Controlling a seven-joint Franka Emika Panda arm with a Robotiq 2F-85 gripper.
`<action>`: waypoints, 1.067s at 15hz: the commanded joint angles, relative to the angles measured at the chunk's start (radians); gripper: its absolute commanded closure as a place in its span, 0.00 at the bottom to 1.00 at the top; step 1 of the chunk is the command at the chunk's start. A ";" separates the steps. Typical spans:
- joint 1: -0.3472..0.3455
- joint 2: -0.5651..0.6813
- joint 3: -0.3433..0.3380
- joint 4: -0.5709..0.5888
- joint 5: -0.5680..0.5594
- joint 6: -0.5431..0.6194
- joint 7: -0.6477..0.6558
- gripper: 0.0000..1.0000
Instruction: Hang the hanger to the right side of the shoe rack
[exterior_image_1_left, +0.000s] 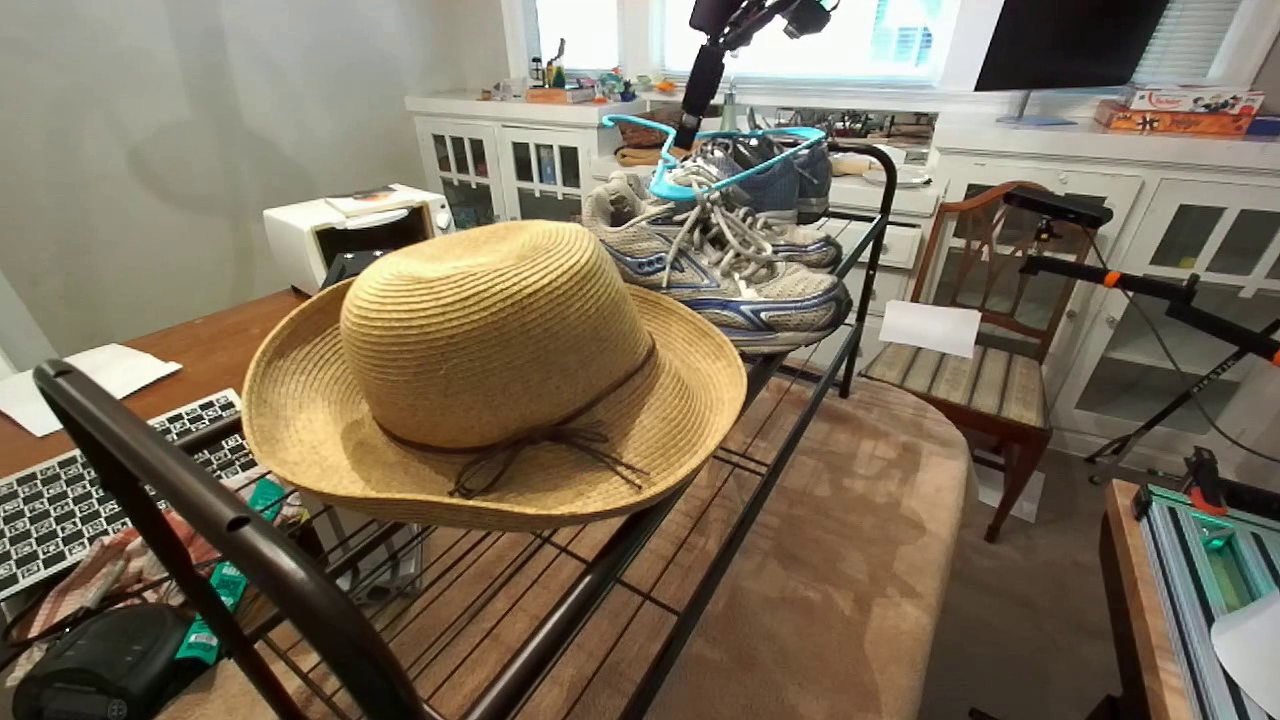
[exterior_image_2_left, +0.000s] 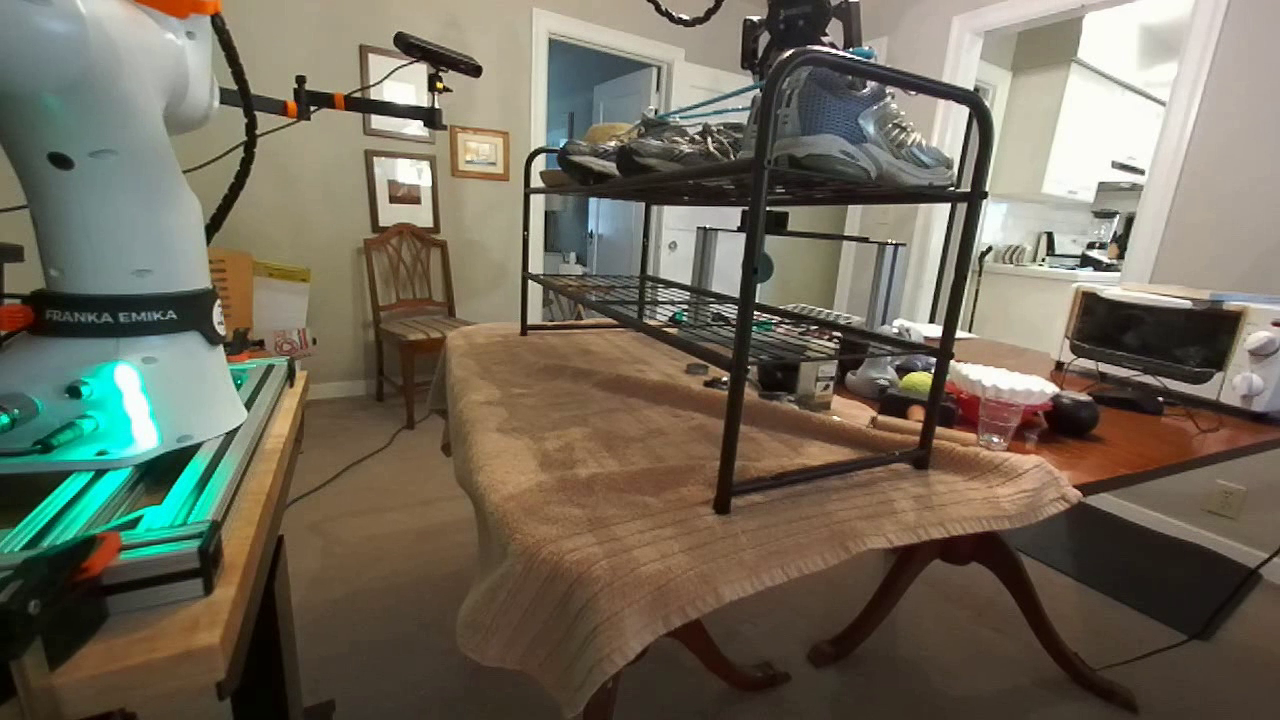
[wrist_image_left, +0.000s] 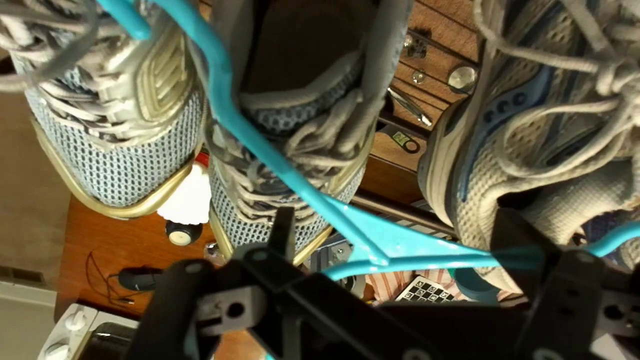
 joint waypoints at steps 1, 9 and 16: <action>-0.017 -0.002 0.007 0.005 0.026 -0.038 -0.091 0.00; -0.020 -0.019 0.006 -0.008 0.059 -0.005 -0.110 0.56; -0.021 -0.056 0.003 -0.019 0.116 0.014 -0.127 1.00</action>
